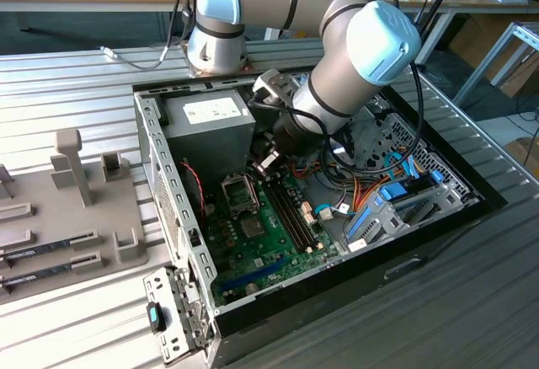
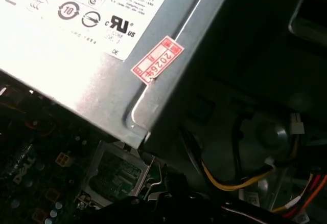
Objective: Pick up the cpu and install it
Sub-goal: 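Close the cpu cover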
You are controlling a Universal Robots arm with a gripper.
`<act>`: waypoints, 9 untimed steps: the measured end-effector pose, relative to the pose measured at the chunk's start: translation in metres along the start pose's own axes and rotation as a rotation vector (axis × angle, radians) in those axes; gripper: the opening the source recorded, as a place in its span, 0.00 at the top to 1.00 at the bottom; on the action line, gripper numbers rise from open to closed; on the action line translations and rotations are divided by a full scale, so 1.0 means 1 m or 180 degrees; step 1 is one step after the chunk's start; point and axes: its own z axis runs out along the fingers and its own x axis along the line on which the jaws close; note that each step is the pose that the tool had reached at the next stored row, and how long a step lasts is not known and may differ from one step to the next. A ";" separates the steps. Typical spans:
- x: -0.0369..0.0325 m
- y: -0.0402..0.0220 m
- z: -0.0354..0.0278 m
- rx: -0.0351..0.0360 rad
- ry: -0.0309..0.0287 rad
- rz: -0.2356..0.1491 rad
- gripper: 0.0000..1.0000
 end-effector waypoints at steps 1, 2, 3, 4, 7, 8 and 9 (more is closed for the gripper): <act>-0.0001 -0.0003 0.0009 -0.0008 -0.0004 -0.0003 0.89; -0.0001 -0.0004 0.0015 -0.0016 -0.0008 -0.0006 0.89; -0.0001 -0.0005 0.0021 -0.0027 -0.0012 -0.0014 0.89; -0.0001 -0.0008 0.0033 -0.0044 -0.0020 -0.0023 0.89; 0.0002 -0.0015 0.0059 -0.0064 -0.0028 -0.0033 0.89; 0.0002 -0.0017 0.0065 -0.0068 -0.0030 -0.0035 0.89; 0.0002 -0.0017 0.0068 -0.0071 -0.0031 -0.0038 0.89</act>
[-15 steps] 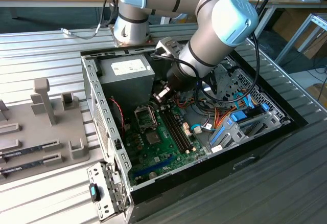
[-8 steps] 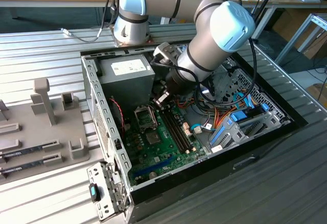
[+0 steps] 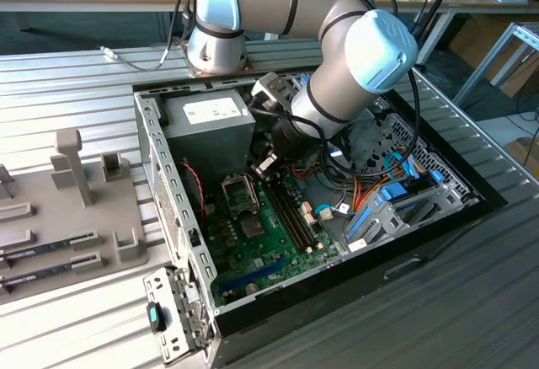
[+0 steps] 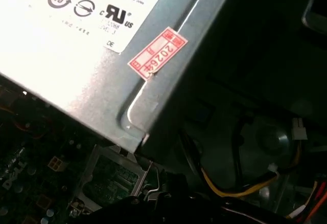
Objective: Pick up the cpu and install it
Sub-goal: 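Close the cpu cover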
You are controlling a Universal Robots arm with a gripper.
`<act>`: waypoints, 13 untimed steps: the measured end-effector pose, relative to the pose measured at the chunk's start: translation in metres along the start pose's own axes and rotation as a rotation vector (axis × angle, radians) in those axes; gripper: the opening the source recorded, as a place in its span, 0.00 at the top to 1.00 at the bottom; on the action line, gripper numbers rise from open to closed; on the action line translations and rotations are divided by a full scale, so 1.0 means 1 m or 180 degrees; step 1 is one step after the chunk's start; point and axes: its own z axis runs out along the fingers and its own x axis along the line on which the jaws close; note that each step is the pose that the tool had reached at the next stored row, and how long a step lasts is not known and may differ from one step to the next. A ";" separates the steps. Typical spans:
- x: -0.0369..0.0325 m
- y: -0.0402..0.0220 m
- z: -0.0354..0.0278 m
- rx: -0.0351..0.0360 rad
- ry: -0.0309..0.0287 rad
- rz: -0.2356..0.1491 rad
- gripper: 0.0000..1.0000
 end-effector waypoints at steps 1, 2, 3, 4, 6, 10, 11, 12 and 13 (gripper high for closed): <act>0.0000 0.0000 0.0004 -0.0004 -0.0002 -0.0004 0.89; 0.0001 -0.0001 0.0006 -0.0007 -0.0002 -0.0007 0.89; 0.0006 0.0002 0.0010 -0.0011 -0.0004 -0.0012 0.89; 0.0011 0.0005 0.0010 -0.0013 -0.0004 -0.0014 0.89; 0.0014 0.0006 0.0010 -0.0014 -0.0002 -0.0023 0.89; 0.0016 0.0008 0.0007 -0.0015 0.0001 -0.0040 0.89; 0.0017 0.0009 0.0002 -0.0014 0.0002 -0.0043 0.89; 0.0018 0.0011 -0.0003 -0.0015 0.0002 -0.0046 0.89; 0.0018 0.0013 -0.0011 -0.0016 0.0003 -0.0049 0.89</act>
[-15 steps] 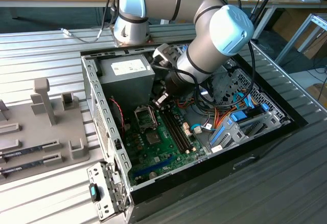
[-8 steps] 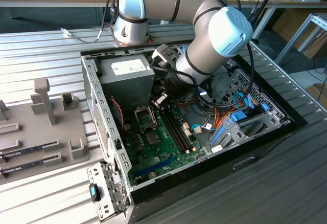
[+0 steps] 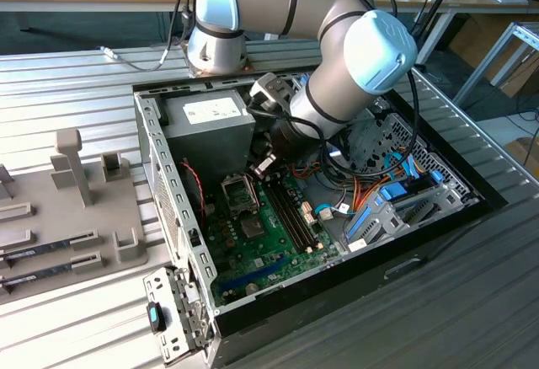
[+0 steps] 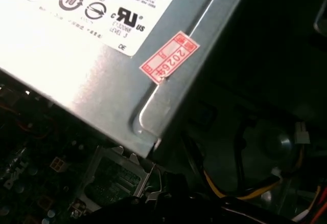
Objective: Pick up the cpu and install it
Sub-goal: 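Close the cpu cover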
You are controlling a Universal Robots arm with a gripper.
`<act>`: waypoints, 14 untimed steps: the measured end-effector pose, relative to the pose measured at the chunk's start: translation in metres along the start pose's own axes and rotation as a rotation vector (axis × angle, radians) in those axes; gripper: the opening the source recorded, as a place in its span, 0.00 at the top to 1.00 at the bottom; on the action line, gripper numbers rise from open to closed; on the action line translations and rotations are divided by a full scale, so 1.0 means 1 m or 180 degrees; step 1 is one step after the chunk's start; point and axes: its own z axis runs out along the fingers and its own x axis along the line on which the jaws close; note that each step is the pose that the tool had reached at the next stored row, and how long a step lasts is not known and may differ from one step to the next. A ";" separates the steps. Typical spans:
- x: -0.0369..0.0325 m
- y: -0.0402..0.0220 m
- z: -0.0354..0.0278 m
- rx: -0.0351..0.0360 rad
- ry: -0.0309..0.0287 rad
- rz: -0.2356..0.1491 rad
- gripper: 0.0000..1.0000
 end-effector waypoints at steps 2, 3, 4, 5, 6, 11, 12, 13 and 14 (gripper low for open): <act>0.0000 0.0006 -0.0020 -0.0003 0.0000 -0.0005 0.89; 0.0000 0.0007 -0.0021 -0.0008 -0.0002 -0.0009 0.89; 0.0002 0.0007 -0.0021 -0.0015 -0.0005 -0.0012 0.89; 0.0003 0.0008 -0.0020 -0.0023 -0.0010 -0.0015 0.89; 0.0006 0.0009 -0.0017 -0.0034 -0.0015 -0.0018 0.89; 0.0031 0.0007 -0.0006 -0.0045 -0.0021 -0.0023 0.89; 0.0042 -0.0002 -0.0009 -0.0045 -0.0021 -0.0023 0.89; 0.0053 -0.0013 -0.0011 -0.0045 -0.0021 -0.0024 0.89; 0.0065 -0.0025 -0.0013 -0.0046 -0.0021 -0.0025 0.89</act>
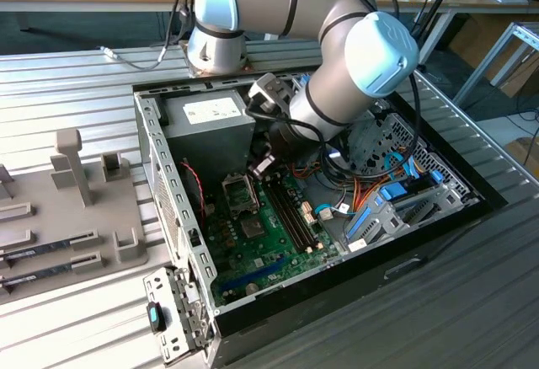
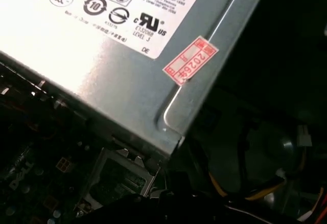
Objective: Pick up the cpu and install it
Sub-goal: 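Close the cpu cover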
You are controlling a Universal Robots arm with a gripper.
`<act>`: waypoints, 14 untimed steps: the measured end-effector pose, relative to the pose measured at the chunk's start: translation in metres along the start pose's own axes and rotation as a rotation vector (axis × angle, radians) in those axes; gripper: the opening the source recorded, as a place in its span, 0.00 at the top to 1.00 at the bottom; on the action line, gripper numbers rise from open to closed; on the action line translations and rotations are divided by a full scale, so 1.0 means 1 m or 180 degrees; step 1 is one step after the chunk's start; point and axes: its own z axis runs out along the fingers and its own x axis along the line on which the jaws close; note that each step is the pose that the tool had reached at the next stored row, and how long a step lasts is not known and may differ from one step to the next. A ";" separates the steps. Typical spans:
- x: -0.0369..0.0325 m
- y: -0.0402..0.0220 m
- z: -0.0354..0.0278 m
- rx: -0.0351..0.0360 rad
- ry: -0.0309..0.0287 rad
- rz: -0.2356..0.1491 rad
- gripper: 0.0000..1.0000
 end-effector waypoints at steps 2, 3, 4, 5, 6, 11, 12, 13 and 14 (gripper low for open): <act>0.0015 -0.0016 -0.0005 0.0000 0.0001 -0.0002 0.89; 0.0022 -0.0023 -0.0007 0.0000 0.0001 -0.0003 0.89; 0.0033 -0.0036 -0.0011 0.0000 0.0002 -0.0006 0.89; 0.0039 -0.0043 -0.0013 0.0000 0.0003 -0.0009 0.89; 0.0044 -0.0048 -0.0015 0.0000 0.0004 -0.0012 0.89; 0.0062 -0.0069 -0.0023 0.0001 0.0012 -0.0033 0.89; 0.0065 -0.0071 -0.0029 0.0001 0.0013 -0.0038 0.89; 0.0065 -0.0070 -0.0034 0.0001 0.0014 -0.0041 0.89; 0.0066 -0.0070 -0.0038 0.0000 0.0015 -0.0043 0.89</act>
